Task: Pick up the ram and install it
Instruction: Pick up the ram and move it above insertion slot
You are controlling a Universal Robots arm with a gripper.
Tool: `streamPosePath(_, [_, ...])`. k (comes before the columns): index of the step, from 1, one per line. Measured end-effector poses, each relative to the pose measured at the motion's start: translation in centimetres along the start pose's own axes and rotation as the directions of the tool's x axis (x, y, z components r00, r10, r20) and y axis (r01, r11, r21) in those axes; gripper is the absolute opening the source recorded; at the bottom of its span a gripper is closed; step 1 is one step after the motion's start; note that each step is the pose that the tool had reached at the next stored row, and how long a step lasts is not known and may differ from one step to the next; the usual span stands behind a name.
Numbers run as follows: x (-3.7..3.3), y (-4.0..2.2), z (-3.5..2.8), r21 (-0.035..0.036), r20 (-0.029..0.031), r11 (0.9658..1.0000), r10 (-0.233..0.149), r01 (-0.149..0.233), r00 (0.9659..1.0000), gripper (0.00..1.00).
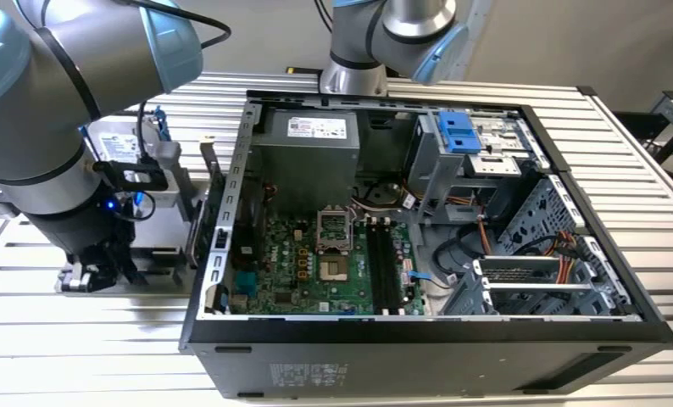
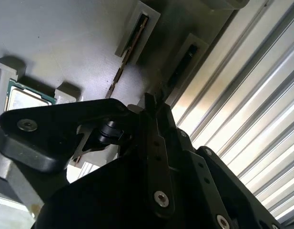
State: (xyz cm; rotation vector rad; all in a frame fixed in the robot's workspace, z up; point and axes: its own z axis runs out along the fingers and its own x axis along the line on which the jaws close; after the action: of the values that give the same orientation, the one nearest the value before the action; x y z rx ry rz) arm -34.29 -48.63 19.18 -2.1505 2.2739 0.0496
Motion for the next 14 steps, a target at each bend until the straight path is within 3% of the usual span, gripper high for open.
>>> streamPosePath(14, [0.0,0.0,-0.01,-0.0001,-0.0007,1.0,-0.003,0.003,1.0,0.0])
